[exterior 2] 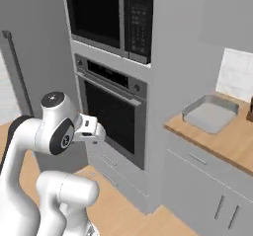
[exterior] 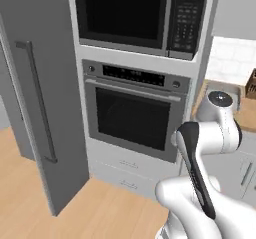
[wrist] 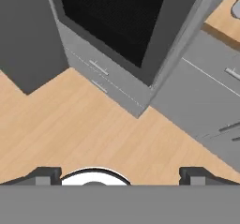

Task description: Place one bell pepper and one fish in each tupperware on the nearby counter, to pack two identical lunches.

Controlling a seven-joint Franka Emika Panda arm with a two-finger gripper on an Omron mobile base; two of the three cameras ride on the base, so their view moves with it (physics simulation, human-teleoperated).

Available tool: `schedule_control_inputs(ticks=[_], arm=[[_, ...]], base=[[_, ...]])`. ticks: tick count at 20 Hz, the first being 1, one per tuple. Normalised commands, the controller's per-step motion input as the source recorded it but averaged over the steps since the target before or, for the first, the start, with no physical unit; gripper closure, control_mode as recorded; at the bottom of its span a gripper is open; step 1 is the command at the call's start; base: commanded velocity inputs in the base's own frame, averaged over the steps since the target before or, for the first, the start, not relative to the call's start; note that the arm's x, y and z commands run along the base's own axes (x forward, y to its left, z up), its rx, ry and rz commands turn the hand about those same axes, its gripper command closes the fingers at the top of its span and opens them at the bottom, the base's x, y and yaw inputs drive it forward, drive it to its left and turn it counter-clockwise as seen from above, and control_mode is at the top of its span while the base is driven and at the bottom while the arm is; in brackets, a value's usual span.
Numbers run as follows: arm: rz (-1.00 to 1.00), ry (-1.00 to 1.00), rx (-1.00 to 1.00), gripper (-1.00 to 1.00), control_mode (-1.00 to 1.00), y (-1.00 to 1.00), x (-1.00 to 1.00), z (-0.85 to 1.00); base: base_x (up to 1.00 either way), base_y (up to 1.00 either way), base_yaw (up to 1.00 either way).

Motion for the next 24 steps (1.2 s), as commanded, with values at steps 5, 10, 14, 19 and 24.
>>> schedule_control_inputs(ticks=[5, 10, 14, 19, 24], arm=[[0.0, 0.0, 0.0, -1.0, 1.0, 0.0, 0.0, 0.0], [0.0, 0.0, 0.0, -1.0, 1.0, 0.0, 0.0, 0.0], [0.0, 0.0, 0.0, -1.0, 1.0, 0.0, 0.0, 0.0], [0.0, 0.0, 0.0, -1.0, 1.0, 0.0, 0.0, 0.0], [0.0, 0.0, 0.0, -1.0, 1.0, 0.0, 0.0, 0.0]], base=[[-0.19, 0.44, 0.9], [-0.2, 0.53, 0.88], [-0.01, 0.81, 0.73], [0.7, 0.77, 0.4], [1.0, 0.38, 0.09]])
